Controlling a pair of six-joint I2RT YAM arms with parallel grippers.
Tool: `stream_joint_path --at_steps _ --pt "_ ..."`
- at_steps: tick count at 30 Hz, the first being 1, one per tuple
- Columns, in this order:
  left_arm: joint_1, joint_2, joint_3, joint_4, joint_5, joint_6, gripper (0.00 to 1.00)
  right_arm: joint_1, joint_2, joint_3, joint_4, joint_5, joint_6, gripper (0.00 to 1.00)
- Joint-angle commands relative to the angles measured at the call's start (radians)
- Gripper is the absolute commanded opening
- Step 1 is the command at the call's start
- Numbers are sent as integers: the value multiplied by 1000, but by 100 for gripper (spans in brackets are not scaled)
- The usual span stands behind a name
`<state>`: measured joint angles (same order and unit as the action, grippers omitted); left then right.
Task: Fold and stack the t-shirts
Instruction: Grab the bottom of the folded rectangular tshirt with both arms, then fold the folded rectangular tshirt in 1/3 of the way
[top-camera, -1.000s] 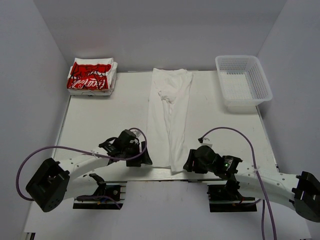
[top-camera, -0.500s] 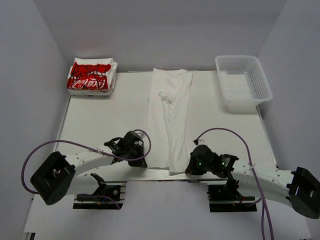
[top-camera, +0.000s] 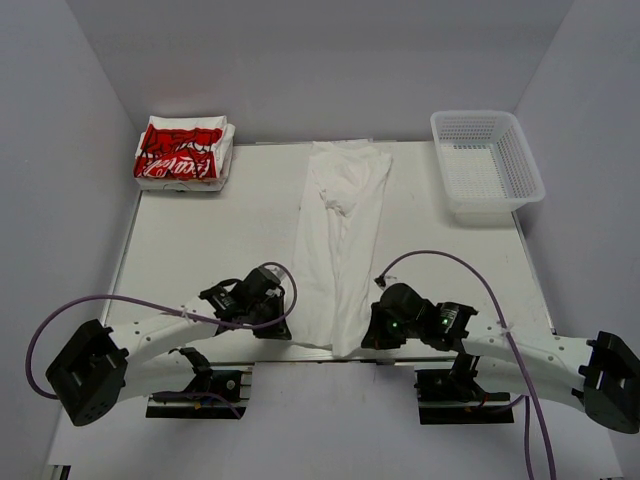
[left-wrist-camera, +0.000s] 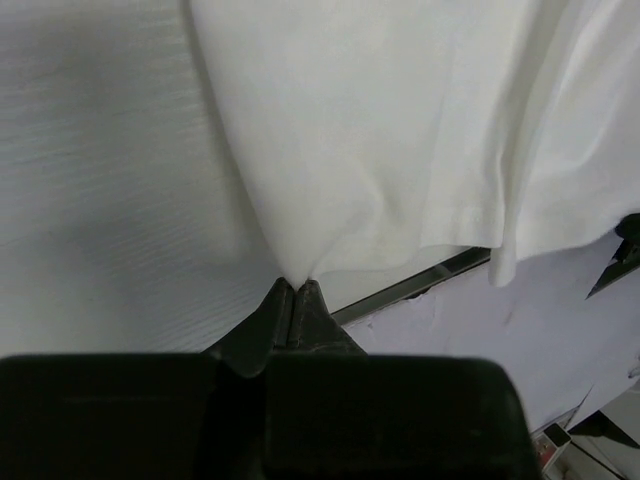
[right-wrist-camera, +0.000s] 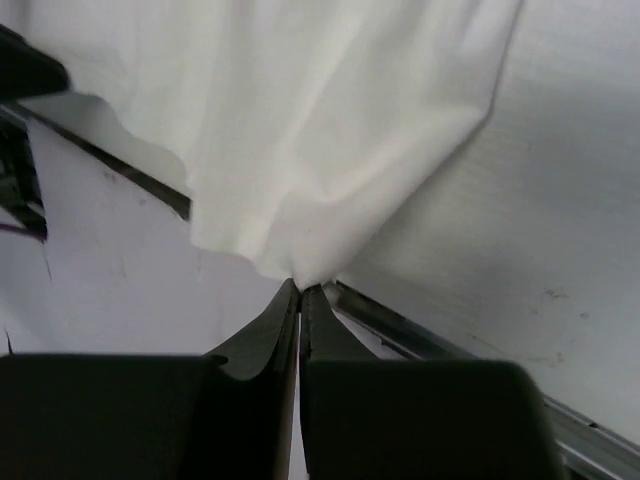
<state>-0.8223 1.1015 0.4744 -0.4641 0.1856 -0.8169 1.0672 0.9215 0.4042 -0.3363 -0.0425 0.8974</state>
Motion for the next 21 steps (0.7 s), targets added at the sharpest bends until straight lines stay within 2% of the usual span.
stream_joint_path --at_steps 1,6,10,12,13,16,21 --pt "-6 -19 72 -2 -55 -7 0 -1 -35 91 -46 177 -32 0" --pt "-6 1 194 -41 -268 -7 0 -18 2 165 -98 389 -5 0" --pt "15 58 253 98 -360 4 0 -53 74 240 -88 493 -58 0" --pt "15 110 298 116 -412 22 0 -75 124 316 -113 548 -87 0" --pt "15 141 366 82 -487 22 0 -90 155 332 -121 608 -94 0" --pt "15 234 476 68 -584 48 0 -134 232 386 -57 622 -155 0" --pt "49 356 610 102 -638 107 0 -222 344 484 9 632 -248 0"
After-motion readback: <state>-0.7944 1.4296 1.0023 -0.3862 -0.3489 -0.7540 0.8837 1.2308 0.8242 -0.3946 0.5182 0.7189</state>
